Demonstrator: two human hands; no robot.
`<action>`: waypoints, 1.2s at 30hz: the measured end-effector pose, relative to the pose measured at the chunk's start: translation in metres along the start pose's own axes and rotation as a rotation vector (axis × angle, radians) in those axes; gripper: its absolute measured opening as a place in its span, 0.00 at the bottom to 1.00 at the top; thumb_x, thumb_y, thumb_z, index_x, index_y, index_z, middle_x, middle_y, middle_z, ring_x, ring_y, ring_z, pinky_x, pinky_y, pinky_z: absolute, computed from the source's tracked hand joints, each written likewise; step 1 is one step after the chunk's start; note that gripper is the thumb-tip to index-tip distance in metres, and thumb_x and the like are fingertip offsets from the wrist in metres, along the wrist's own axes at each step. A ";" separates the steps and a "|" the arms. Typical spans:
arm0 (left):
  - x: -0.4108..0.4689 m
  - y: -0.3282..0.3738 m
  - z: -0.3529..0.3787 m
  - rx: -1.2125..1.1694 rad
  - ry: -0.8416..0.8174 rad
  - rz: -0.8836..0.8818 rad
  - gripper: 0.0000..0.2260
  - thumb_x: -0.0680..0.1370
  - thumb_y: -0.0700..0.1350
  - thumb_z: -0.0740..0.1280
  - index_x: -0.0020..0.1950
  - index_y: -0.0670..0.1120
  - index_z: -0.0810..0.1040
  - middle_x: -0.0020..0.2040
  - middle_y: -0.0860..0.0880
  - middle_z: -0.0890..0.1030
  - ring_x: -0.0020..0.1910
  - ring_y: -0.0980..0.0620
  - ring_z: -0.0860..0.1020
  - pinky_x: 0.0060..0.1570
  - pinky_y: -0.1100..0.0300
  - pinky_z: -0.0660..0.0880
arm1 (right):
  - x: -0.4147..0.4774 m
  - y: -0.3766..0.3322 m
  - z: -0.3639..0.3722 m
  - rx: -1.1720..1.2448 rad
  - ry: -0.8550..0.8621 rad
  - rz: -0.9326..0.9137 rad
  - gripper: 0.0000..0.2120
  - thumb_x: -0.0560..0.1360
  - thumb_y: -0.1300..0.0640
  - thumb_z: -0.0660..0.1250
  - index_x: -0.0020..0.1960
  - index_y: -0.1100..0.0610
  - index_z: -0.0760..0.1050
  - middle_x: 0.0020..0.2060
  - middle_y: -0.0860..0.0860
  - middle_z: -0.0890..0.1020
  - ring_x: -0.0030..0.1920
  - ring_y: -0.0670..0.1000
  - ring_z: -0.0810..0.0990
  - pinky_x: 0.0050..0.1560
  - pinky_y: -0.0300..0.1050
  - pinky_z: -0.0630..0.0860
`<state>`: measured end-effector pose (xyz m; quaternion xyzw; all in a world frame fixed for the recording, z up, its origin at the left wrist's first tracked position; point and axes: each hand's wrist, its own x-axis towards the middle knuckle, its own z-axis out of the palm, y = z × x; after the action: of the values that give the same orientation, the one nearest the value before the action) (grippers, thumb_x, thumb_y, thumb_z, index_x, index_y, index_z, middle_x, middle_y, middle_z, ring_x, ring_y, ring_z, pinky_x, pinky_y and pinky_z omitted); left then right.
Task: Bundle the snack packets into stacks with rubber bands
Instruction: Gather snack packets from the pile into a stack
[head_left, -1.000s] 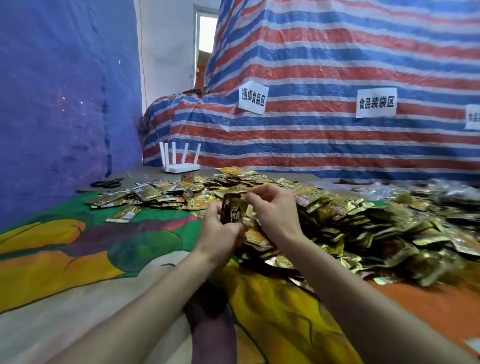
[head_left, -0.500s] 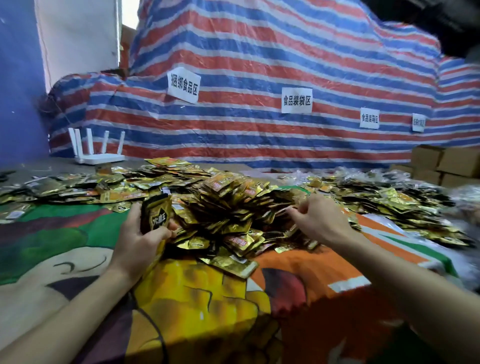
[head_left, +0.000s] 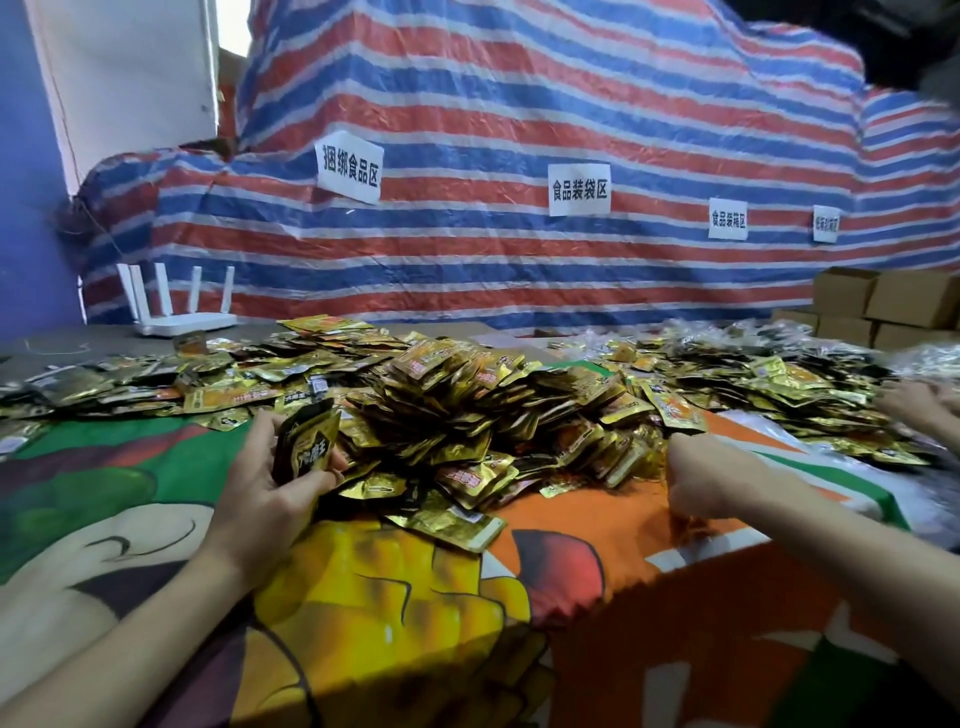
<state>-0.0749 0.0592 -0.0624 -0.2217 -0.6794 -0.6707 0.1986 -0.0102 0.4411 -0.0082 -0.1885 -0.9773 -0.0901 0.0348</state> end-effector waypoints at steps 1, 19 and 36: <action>0.000 0.000 0.000 -0.008 -0.004 -0.001 0.16 0.72 0.22 0.66 0.54 0.36 0.70 0.38 0.45 0.83 0.39 0.51 0.82 0.40 0.63 0.79 | -0.001 -0.003 0.001 -0.050 0.023 -0.015 0.08 0.76 0.59 0.64 0.43 0.55 0.65 0.37 0.49 0.71 0.40 0.52 0.75 0.32 0.42 0.68; 0.031 0.020 -0.037 -0.289 0.098 -0.278 0.12 0.73 0.26 0.59 0.46 0.36 0.79 0.38 0.42 0.79 0.37 0.44 0.77 0.42 0.53 0.75 | -0.023 -0.203 -0.062 0.540 0.264 -0.421 0.07 0.71 0.53 0.64 0.41 0.56 0.78 0.37 0.51 0.81 0.39 0.55 0.81 0.41 0.49 0.80; 0.031 0.001 -0.108 -0.583 -0.064 -0.620 0.21 0.59 0.38 0.68 0.51 0.41 0.87 0.41 0.41 0.81 0.37 0.44 0.77 0.43 0.52 0.73 | -0.008 -0.317 -0.044 1.446 -0.085 -0.770 0.06 0.78 0.57 0.71 0.42 0.55 0.84 0.36 0.48 0.82 0.36 0.44 0.77 0.33 0.39 0.71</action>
<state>-0.1027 -0.0474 -0.0422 -0.0745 -0.5018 -0.8554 -0.1043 -0.1206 0.1402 -0.0171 0.2261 -0.7907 0.5637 0.0773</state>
